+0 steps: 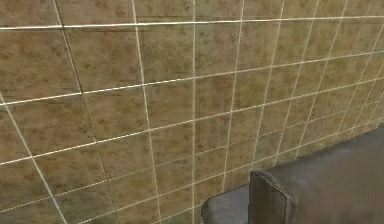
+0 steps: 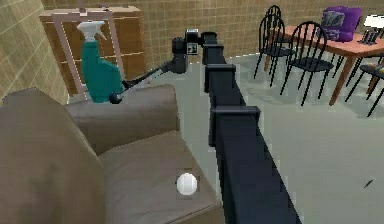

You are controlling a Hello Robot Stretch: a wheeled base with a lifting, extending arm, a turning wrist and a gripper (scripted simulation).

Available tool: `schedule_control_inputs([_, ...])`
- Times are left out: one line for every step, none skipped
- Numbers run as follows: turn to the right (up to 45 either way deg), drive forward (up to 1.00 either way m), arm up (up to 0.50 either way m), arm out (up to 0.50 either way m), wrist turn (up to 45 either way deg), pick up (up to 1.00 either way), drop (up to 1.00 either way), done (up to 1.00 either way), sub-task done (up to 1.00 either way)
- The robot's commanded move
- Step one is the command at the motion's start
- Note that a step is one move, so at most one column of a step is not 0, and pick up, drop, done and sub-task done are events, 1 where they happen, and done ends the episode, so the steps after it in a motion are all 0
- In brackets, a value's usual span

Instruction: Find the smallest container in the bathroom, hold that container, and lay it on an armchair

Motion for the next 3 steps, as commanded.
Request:
schedule_control_inputs([0.0, 0.00, 0.00, 0.00, 24.0, 0.00, 0.00, 0.00, 0.00])
schedule_control_inputs([0.0, 0.00, -0.26, 0.00, 0.0, 0.00, 0.00, 0.00, 0.00])
schedule_control_inputs([0.0, 0.00, -0.32, 0.00, 0.0, 0.00, 0.00, 0.00, 0.00])
